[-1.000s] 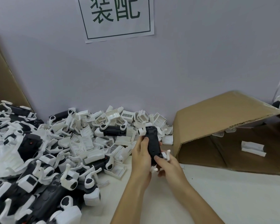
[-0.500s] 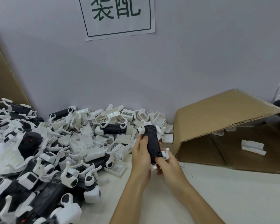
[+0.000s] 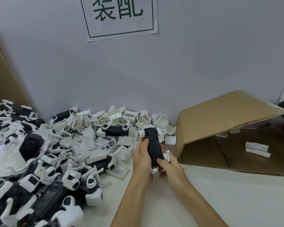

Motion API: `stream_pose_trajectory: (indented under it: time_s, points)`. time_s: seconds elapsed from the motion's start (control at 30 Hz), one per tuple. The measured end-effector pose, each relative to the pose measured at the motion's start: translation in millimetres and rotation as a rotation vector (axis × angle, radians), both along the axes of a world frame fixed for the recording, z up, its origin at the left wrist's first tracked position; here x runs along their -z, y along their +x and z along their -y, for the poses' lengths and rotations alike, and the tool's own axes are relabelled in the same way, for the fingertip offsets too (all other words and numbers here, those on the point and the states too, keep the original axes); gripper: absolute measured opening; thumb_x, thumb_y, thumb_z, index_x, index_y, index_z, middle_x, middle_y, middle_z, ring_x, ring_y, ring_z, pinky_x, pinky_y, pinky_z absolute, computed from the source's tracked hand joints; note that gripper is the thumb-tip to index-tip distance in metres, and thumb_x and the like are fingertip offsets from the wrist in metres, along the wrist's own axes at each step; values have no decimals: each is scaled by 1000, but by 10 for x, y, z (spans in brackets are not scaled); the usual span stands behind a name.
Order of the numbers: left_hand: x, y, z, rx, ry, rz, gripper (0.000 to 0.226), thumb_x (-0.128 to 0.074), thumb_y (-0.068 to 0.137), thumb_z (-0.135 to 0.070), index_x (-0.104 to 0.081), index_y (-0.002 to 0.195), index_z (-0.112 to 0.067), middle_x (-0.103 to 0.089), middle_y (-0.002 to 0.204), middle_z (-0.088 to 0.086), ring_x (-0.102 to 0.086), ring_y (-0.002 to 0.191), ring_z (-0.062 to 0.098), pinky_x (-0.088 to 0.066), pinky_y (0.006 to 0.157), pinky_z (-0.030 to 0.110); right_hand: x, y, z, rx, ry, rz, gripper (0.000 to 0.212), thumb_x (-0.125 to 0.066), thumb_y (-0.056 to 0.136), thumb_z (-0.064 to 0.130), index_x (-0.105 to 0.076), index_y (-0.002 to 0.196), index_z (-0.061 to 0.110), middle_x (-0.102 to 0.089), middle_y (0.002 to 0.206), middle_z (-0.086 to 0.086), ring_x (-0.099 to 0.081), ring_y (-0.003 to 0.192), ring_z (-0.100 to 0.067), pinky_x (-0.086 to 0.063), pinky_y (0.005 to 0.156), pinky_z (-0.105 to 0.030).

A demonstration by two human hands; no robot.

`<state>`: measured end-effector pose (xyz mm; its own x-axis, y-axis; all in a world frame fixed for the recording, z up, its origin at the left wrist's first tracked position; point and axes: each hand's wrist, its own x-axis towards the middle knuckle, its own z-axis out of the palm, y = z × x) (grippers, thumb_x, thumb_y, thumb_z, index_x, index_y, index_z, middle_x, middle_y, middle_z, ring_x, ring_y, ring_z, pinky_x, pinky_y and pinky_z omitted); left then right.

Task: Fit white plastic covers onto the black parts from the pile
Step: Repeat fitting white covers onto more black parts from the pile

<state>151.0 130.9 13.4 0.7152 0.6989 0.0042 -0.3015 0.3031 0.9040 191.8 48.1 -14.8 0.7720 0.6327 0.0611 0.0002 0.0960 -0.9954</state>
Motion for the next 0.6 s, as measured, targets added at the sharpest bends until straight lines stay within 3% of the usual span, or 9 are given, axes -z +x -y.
stream_pose_trajectory:
  time_s: [0.17,0.27,0.37,0.5,0.6]
  points:
    - [10,0,-7,15,13,-2,31,-41,105,-28,-65,114,-10,-74,83,13,-70,64,21,-50,47,27,17,3,13,-9,-4,31,38,-48,99,3,-58,101,39,-61,62,13,-54,56,2,-48,57,-17]
    - [31,24,-12,-10,84,5,28,-41,105,-24,-69,106,-18,-73,87,15,-71,75,24,-56,62,35,15,-7,25,-3,-22,75,35,-48,100,5,-56,99,39,-63,59,16,-54,54,3,-47,55,-16]
    - [38,35,-15,-17,158,-2,30,-41,106,-24,-71,100,-26,-71,97,21,-67,82,28,-51,72,45,0,-16,33,35,-42,105,34,-51,100,7,-55,98,40,-70,71,15,-60,61,4,-50,59,-16]
    - [21,-5,-48,21,66,-39,37,-42,101,-34,-72,104,-13,-75,94,14,-69,71,20,-52,53,30,-10,-27,51,34,-12,117,39,-55,99,4,-57,115,39,-70,107,3,-70,81,-1,-57,69,-24]
    - [44,-19,-63,71,-38,-98,51,-45,95,-45,-77,98,-6,-76,90,13,-70,69,22,-53,51,28,-2,-8,71,15,52,138,38,-58,96,-2,-61,121,27,-70,110,-1,-73,87,-9,-59,69,-26]
